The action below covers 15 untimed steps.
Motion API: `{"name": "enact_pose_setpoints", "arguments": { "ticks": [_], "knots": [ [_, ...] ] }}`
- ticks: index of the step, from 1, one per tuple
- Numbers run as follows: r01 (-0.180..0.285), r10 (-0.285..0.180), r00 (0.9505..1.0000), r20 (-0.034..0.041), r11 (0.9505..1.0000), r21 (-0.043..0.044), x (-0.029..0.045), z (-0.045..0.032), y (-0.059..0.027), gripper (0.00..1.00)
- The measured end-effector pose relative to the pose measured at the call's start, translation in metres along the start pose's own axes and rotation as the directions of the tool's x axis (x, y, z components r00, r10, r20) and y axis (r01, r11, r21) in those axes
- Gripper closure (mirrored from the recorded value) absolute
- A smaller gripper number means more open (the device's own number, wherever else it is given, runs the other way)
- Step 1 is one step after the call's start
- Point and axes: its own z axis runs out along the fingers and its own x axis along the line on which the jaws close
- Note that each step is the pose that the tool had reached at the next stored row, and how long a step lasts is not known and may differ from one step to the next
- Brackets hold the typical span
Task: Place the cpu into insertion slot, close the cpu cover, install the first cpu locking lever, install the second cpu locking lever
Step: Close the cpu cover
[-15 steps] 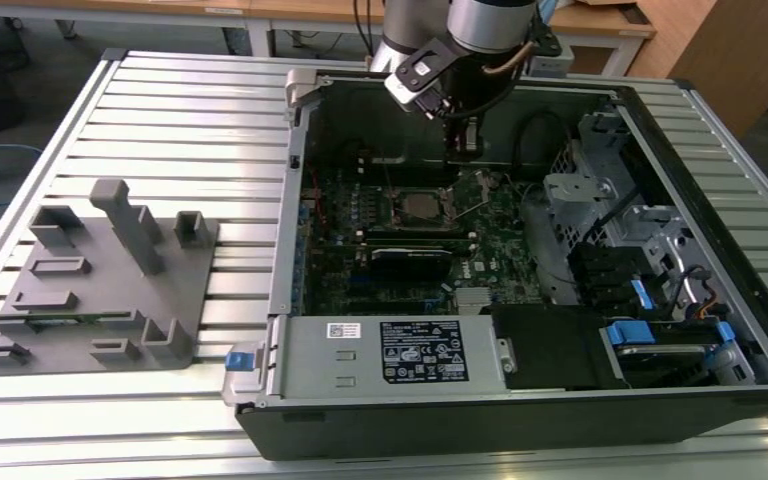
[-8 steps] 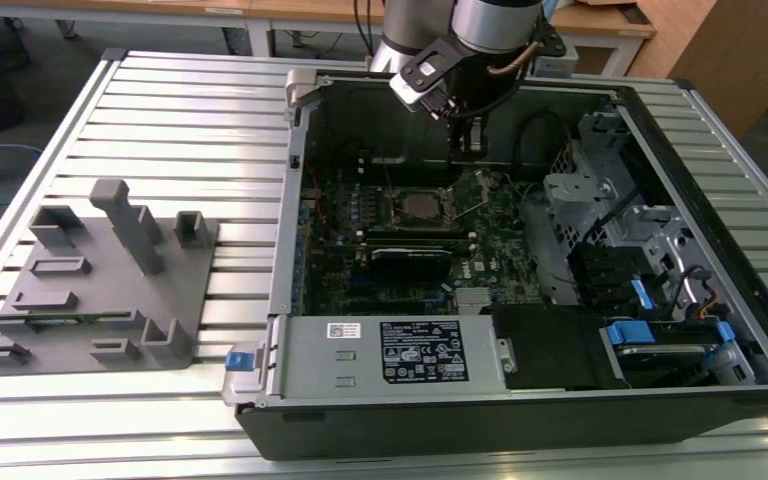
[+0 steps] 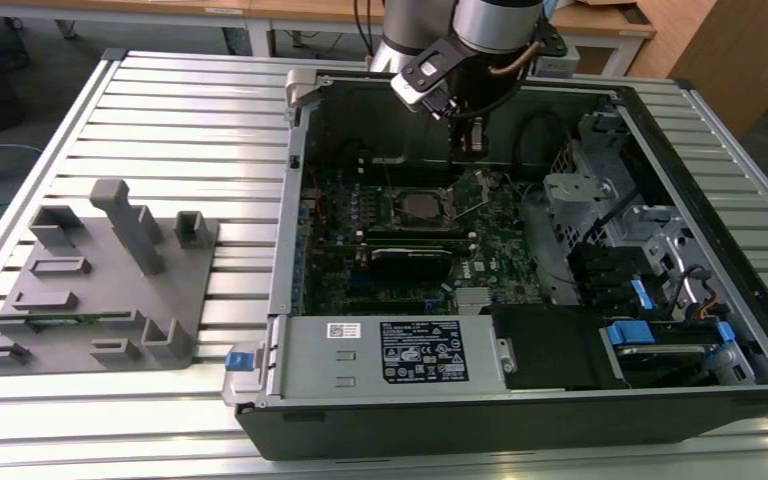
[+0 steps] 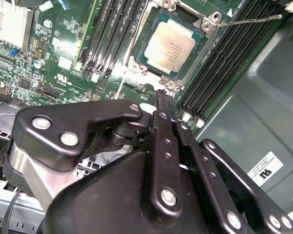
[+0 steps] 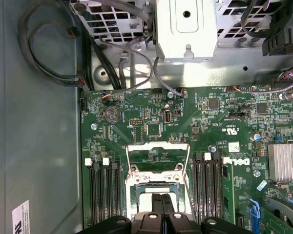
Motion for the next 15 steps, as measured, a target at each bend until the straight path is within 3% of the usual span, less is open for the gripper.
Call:
{"name": "enact_pose_setpoints", "arguments": {
  "ticks": [15],
  "knots": [
    [0.0,0.0,1.0,0.0001,1.0,0.0,0.0001,0.0,0.0026,0.89]
  ]
}}
